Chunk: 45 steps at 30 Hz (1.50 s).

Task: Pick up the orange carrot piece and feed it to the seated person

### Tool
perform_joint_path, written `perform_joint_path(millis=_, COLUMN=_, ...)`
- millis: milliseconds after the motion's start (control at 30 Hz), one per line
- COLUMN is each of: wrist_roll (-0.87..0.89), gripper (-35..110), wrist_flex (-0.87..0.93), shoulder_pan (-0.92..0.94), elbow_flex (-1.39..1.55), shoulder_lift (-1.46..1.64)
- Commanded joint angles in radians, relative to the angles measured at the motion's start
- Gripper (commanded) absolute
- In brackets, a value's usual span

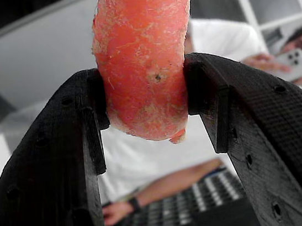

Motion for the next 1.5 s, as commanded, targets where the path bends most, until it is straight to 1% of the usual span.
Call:
perform_joint_path(millis=0, wrist_roll=-0.006, gripper=-3, wrist_flex=-0.009, shoulder_pan=0.011, elbow_flex=-0.1, shoulder_lift=0.15)
perform_joint_path(millis=1100, wrist_roll=-0.017, gripper=-2, wrist_flex=-0.008, shoulder_pan=-0.006, elbow_flex=-0.1, shoulder_lift=0.152)
perform_joint_path(millis=1200, wrist_roll=-0.017, gripper=3, wrist_flex=-0.008, shoulder_pan=-0.003, elbow_flex=-0.1, shoulder_lift=0.152)
perform_joint_path(millis=1333, wrist_roll=-0.006, gripper=17, wrist_flex=-0.008, shoulder_pan=-0.003, elbow_flex=-0.1, shoulder_lift=0.152)
perform_joint_path(millis=1467, wrist_roll=-0.017, gripper=27, wrist_flex=-0.008, shoulder_pan=0.0, elbow_flex=-0.1, shoulder_lift=0.152)
